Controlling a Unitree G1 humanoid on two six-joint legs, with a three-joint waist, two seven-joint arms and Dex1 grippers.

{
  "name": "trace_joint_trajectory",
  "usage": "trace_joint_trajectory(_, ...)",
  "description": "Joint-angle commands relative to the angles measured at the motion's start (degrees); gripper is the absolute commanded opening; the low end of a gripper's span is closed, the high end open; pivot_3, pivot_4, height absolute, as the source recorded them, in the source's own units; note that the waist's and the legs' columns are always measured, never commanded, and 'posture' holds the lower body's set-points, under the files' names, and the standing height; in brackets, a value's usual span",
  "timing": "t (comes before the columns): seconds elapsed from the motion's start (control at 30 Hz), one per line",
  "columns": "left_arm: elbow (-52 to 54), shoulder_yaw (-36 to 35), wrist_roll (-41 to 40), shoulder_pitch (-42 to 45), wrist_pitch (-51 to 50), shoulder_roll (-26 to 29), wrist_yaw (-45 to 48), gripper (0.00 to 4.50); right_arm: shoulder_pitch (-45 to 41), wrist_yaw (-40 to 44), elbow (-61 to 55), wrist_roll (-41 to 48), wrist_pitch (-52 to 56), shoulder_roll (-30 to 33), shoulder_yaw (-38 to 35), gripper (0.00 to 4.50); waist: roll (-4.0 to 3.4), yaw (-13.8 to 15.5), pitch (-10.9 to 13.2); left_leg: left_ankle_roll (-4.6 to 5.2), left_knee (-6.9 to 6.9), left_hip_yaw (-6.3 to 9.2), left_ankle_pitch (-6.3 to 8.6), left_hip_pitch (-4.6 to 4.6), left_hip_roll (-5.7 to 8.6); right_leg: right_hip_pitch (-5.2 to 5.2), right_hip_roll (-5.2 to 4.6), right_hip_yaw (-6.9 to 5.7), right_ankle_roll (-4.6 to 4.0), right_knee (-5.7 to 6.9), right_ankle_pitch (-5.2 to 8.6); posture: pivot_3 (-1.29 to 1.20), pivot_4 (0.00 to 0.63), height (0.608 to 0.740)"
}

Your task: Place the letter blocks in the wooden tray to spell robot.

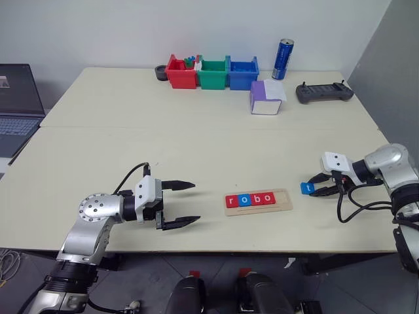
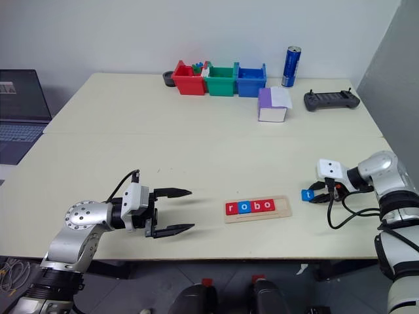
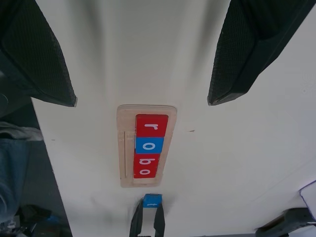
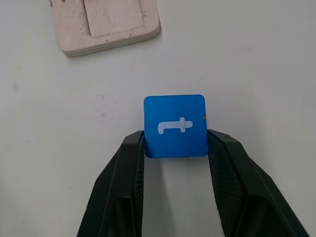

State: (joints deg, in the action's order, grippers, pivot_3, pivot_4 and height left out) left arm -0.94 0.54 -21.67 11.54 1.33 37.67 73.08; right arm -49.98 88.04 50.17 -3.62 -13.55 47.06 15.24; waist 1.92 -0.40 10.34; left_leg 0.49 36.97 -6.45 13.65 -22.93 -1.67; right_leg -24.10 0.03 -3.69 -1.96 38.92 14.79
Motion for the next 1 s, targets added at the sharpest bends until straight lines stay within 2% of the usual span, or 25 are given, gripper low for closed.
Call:
trace_joint_trajectory(0.03,1.5,-0.8,-0.8,0.0,0.0,0.4,-0.4,4.5,2.9,4.5,-13.9,5.4,5.6,2.4,-0.4,1.46,0.0,0.1,0.0,0.0,0.0,0.0,0.0,0.0,0.0,0.0,0.0,0.0,0.0,0.0,0.0,0.0,0.15,0.74)
trace_joint_trajectory(0.13,1.1,-0.4,-0.6,0.4,0.0,0.1,-0.4,4.5,5.6,4.5,-23.7,7.6,11.4,3.6,0.7,1.46,0.0,0.2,0.0,0.0,0.0,0.04,0.0,-0.01,0.0,0.0,0.0,-0.03,0.0,0.0,0.0,0.0,0.15,0.74)
trace_joint_trajectory(0.23,0.8,-0.1,-0.5,0.8,0.1,-0.2,-0.3,4.5,7.3,4.2,-28.6,8.0,15.5,3.0,1.5,1.46,0.0,0.2,0.0,0.0,0.01,0.02,0.0,-0.01,0.0,0.0,-0.01,-0.02,0.0,0.0,0.0,0.0,0.15,0.74)
trace_joint_trajectory(0.5,1.0,-0.3,-0.4,0.5,0.3,-0.1,-0.4,4.5,7.8,2.6,-31.4,6.2,18.4,1.0,4.2,1.46,0.0,0.2,0.0,0.01,0.01,0.02,0.01,-0.01,0.0,-0.02,-0.01,-0.04,0.0,0.0,0.0,0.0,0.15,0.74)
trace_joint_trajectory(1.0,2.6,-1.0,-0.5,-1.6,0.3,0.5,-1.9,4.5,5.7,1.8,-26.2,3.2,16.2,-1.0,5.7,1.46,0.0,0.2,0.0,0.0,0.02,0.02,0.0,-0.02,0.01,-0.01,-0.01,-0.04,0.0,0.0,0.0,0.0,0.15,0.74)
